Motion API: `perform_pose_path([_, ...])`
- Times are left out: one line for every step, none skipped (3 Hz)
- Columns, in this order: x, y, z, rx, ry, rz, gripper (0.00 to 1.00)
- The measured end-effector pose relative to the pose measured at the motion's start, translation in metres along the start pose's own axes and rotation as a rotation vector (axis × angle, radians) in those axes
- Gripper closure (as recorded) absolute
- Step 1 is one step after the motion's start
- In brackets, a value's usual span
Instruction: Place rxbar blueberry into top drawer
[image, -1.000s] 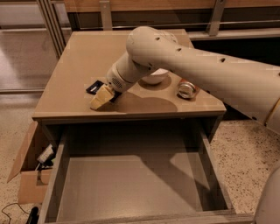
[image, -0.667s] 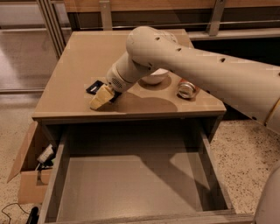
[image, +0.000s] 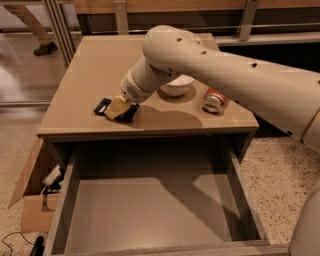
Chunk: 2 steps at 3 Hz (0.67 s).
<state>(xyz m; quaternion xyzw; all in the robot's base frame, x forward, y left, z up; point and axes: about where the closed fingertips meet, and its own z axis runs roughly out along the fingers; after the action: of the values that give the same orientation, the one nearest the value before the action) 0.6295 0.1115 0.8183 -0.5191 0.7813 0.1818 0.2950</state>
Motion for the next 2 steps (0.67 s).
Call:
perform_pose_path([-0.007, -0.003, -0.001, 0.000, 0.012, -0.015, 1.00])
perform_pose_path([-0.011, -0.001, -0.028, 0.030, -0.006, -0.024, 1.00])
